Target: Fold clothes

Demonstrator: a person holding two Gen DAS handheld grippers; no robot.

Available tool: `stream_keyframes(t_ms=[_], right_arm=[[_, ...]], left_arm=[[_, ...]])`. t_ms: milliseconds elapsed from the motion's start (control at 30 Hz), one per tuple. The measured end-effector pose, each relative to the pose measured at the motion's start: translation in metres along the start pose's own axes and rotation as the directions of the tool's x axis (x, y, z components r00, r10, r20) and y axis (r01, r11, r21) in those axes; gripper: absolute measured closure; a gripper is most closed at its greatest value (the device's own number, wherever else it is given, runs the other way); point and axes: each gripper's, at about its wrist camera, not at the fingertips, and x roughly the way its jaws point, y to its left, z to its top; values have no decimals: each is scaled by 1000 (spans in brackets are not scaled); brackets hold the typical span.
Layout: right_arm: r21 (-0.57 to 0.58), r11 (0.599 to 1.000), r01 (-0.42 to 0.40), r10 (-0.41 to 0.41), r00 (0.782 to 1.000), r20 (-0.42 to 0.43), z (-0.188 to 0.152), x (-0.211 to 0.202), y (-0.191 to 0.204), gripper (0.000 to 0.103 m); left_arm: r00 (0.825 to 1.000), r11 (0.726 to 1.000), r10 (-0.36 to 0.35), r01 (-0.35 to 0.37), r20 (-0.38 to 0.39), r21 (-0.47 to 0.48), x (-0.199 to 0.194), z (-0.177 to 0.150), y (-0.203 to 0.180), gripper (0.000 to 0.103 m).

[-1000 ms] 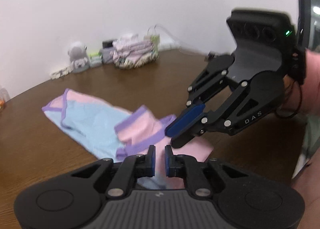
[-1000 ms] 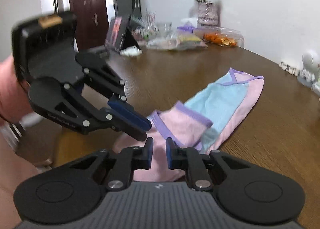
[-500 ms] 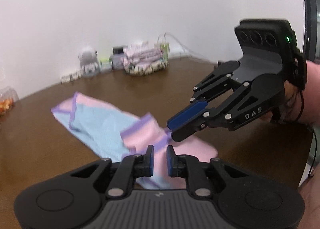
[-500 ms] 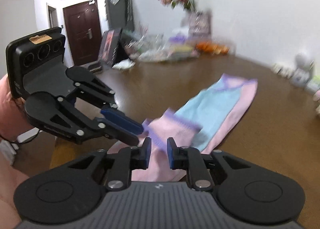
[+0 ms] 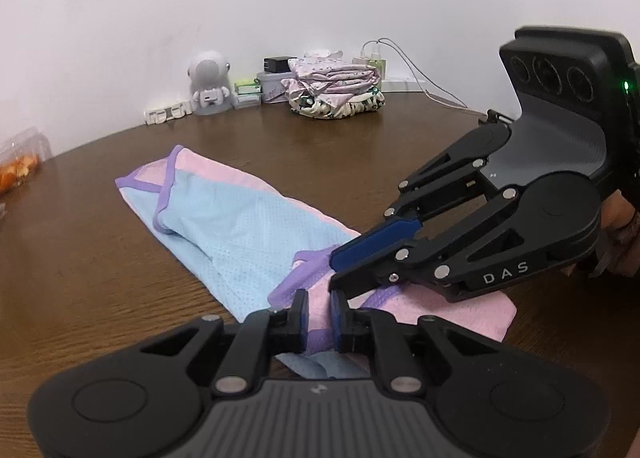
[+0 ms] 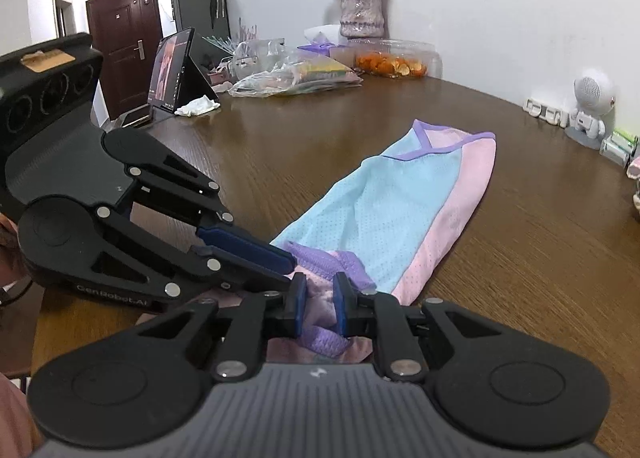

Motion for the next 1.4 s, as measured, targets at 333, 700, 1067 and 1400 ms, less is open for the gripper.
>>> stream_keyframes(t_ms=[333,700,1067,1400], right_arm=[[-23,999,-47,49,992,116,1,-73,13,78],[-105,992,-65,65,998,-3,-36,-39,35,80],[-149,988,-44,52,997,55,-34,-89,51,18],[-246,958,147,-146,989,21,-56,-99,95,0]], left_arm=[[984,991,-124,118,130,55,-69,-1,-16,83],[998,993,-57,57,-8,104,-38,-34,-40,89],[987,983,37,-64,155,171,-89,-26,-59,0],[973,966,200,-216,117,143,-89,-48,-97,0]])
